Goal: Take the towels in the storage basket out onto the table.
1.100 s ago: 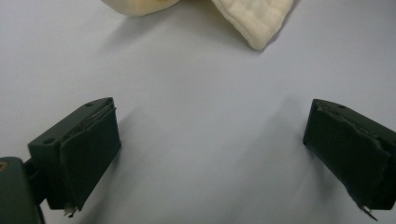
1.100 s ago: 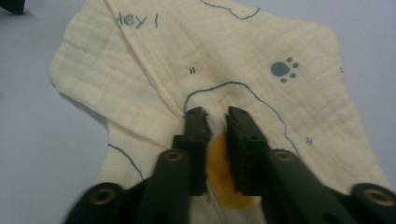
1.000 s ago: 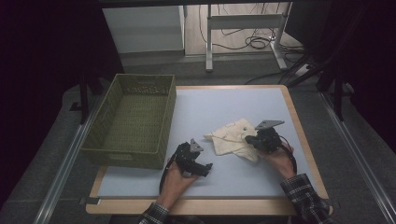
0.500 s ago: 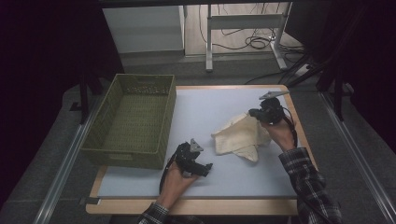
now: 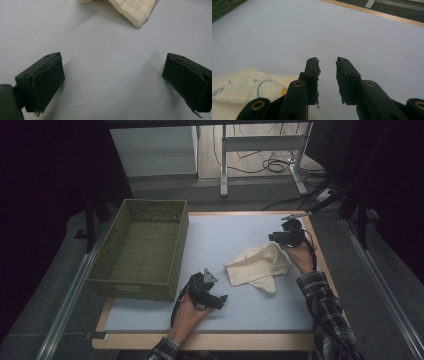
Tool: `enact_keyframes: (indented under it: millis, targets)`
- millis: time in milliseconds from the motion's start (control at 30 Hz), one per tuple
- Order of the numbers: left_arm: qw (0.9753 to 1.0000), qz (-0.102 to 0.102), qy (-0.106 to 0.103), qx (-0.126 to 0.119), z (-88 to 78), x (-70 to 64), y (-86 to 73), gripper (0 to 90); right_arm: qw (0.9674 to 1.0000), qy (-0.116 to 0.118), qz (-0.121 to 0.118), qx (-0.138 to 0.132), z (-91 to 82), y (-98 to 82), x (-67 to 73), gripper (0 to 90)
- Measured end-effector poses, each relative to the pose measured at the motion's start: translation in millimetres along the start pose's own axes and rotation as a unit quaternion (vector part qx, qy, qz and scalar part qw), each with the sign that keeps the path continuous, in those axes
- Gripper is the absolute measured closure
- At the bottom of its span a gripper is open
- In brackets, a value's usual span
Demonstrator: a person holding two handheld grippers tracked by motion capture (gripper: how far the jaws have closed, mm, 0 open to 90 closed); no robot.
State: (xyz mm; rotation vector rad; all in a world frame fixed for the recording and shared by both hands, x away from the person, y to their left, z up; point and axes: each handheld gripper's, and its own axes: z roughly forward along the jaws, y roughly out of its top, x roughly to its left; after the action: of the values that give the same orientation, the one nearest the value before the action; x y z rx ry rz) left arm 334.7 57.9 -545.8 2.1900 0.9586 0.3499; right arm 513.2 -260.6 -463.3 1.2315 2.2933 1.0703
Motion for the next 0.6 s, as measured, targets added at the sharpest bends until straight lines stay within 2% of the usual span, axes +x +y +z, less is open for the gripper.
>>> enact_keyframes:
  millis: [33, 67, 100, 200, 267, 300, 367, 400, 433, 533, 600]
  targets:
    - [1.0, 0.0, 0.0, 0.0, 0.0, 0.0, 0.0, 3.6, 1.0, 0.0, 0.0, 0.0, 0.0, 0.0, 0.0, 70.4]
    - [1.0, 0.0, 0.0, 0.0, 0.0, 0.0, 0.0, 3.6, 0.9999, 0.015, -0.002, -0.006, -8.8, -0.6, 5.9, 70.1]
    - [1.0, 0.0, 0.0, 0.0, 0.0, 0.0, 0.0, 3.6, 0.9999, 0.015, -0.002, -0.006, -8.8, -0.6, 5.9, 70.1]
    - [1.0, 0.0, 0.001, 0.001, -0.1, -0.1, 0.0, 3.7, 0.9993, 0.029, -0.02, -0.012, -20.9, -4.2, 17.8, 69.6]
    - [1.0, 0.0, 0.001, 0.0, -0.1, -0.1, 0.0, 3.6, 0.9985, 0.048, -0.022, -0.015, -30.8, -10.0, 27.8, 69.5]
    - [1.0, 0.0, 0.001, 0.0, -0.1, -0.1, 0.0, 3.6, 0.9985, 0.048, -0.022, -0.015, -30.8, -10.0, 27.8, 69.5]
    - [1.0, 0.0, 0.001, 0.0, -0.1, -0.1, 0.0, 3.7, 0.9979, 0.057, -0.028, -0.011, -36.0, -14.8, 35.8, 69.6]
    - [1.0, 0.0, 0.001, 0.001, -0.1, -0.1, 0.0, 3.7, 0.9969, 0.069, -0.037, -0.008, -39.1, -21.0, 44.5, 69.5]
    - [1.0, 0.0, 0.001, 0.001, -0.1, -0.1, 0.0, 3.7, 0.9969, 0.069, -0.037, -0.008, -39.1, -21.0, 44.5, 69.5]
    - [1.0, 0.0, 0.001, 0.0, -0.1, -0.1, 0.1, 3.7, 0.9949, 0.091, -0.043, 0.001, -37.8, -33.9, 59.7, 69.5]
    - [1.0, 0.001, 0.001, 0.0, -0.1, -0.1, 0.1, 3.7, 0.9924, 0.108, -0.058, 0.011, -31.2, -46.9, 76.7, 69.5]
